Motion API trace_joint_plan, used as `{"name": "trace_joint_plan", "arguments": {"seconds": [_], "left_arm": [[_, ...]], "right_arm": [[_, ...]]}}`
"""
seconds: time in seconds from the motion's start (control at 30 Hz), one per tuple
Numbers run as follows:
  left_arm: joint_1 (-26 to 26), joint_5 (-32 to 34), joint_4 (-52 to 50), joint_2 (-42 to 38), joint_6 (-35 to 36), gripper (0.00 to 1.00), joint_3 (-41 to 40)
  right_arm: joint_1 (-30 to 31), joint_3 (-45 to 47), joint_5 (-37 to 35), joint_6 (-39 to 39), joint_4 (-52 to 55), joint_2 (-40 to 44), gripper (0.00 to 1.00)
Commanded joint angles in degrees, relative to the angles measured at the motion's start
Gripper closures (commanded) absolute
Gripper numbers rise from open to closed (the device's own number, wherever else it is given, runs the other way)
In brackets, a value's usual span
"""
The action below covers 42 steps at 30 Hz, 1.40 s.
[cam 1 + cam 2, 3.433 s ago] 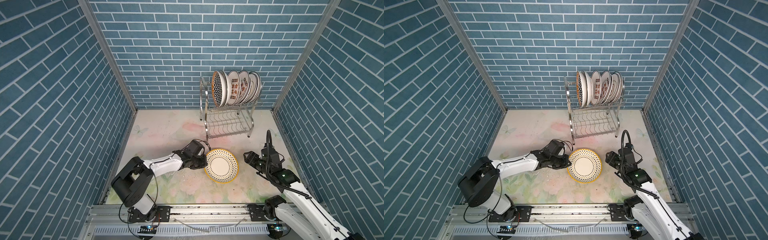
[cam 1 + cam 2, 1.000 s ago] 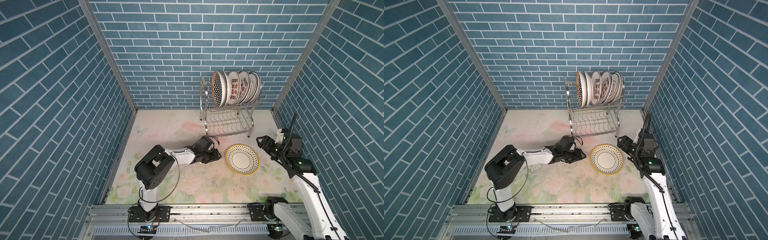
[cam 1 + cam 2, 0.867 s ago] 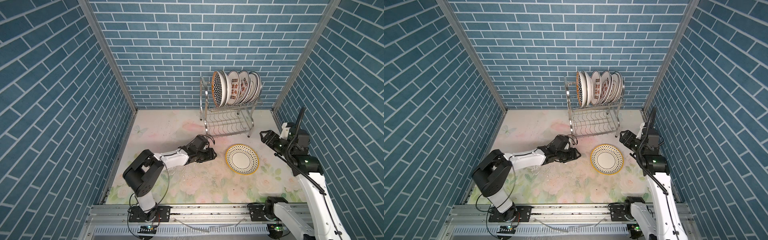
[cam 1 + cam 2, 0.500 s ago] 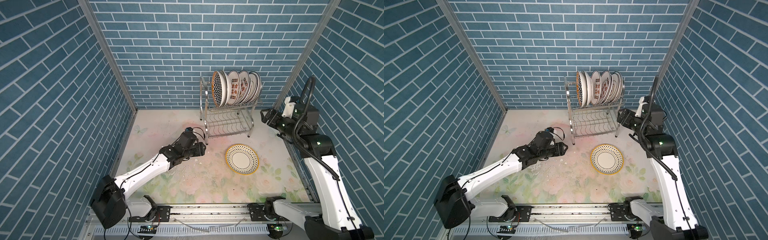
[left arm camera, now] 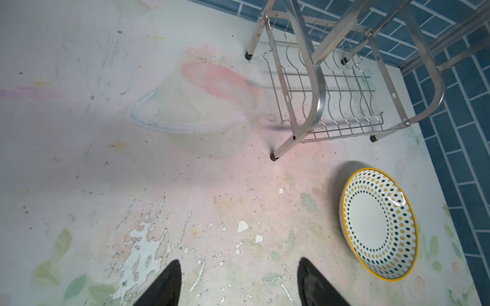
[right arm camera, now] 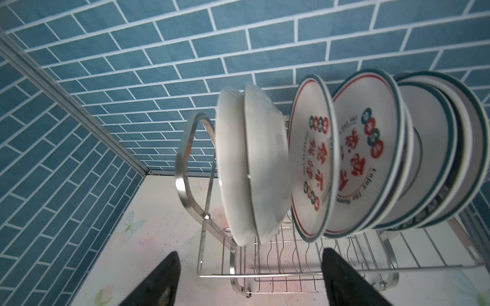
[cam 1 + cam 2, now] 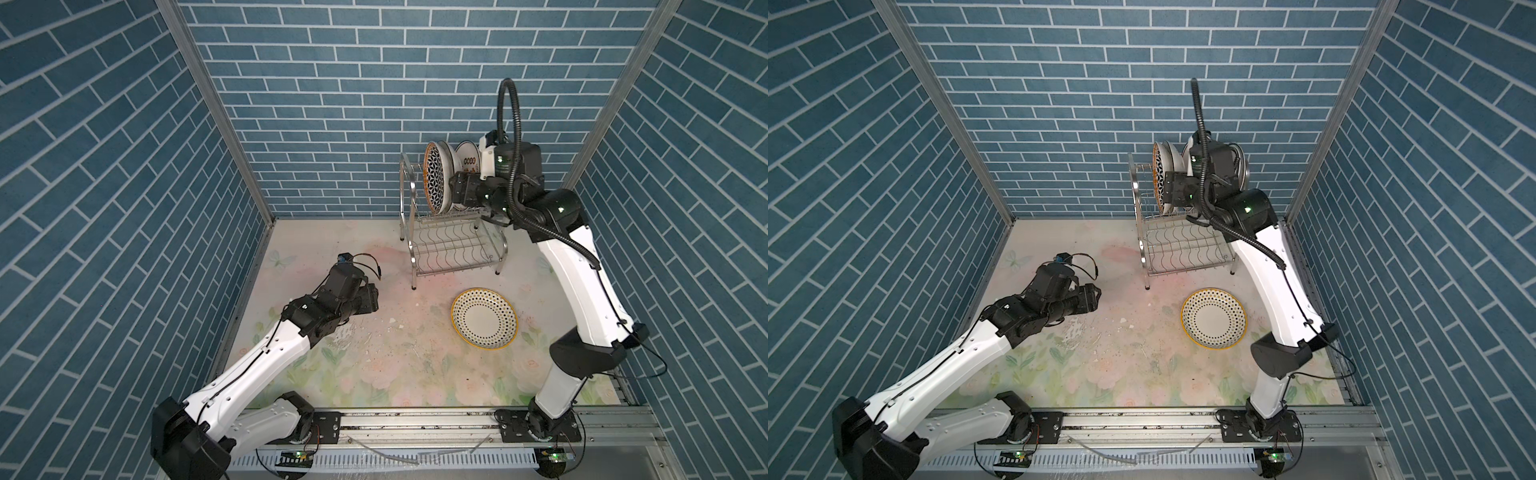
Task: Unload the plates from the dish rack
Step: Pick up the plate from the dish rack.
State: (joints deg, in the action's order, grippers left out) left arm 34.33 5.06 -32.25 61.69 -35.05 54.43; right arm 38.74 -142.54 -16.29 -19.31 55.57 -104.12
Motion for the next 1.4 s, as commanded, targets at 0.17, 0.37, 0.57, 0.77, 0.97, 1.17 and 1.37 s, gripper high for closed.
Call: {"name": "trace_joint_plan", "arguments": {"seconds": [0.17, 0.37, 0.57, 0.77, 0.97, 1.17, 1.37], "left_arm": [[-3.5, -0.7, -4.1, -2.1, 2.2, 0.29, -0.3], [-4.4, -2.3, -4.5, -3.1, 2.1, 0.28, 0.1], [-4.7, -4.3, -4.2, -4.1, 1.8, 0.28, 0.4], [-4.7, -5.0, -3.9, -4.3, 1.5, 0.28, 0.6], [-4.7, -6.2, -3.2, -4.9, 0.7, 0.28, 0.4], [-4.7, -6.0, -3.5, -5.3, 0.9, 0.28, 0.3], [-4.7, -6.0, -3.7, -5.7, 1.0, 0.28, 0.3]], "right_arm": [[10.5, -1.5, -20.9, 10.2, -3.3, -3.1, 0.19], [12.3, 4.5, -23.4, 10.2, -8.8, -1.9, 0.2], [12.2, 4.4, -25.2, 9.8, -10.2, -3.7, 0.2], [11.3, 1.7, -23.5, 8.3, -9.6, -6.3, 0.25], [10.7, -1.3, -24.8, 8.4, -9.8, -9.5, 0.27], [10.5, -2.2, -28.2, 9.3, -11.3, -11.7, 0.29], [10.6, -2.2, -31.4, 10.1, -12.0, -12.8, 0.29]]}}
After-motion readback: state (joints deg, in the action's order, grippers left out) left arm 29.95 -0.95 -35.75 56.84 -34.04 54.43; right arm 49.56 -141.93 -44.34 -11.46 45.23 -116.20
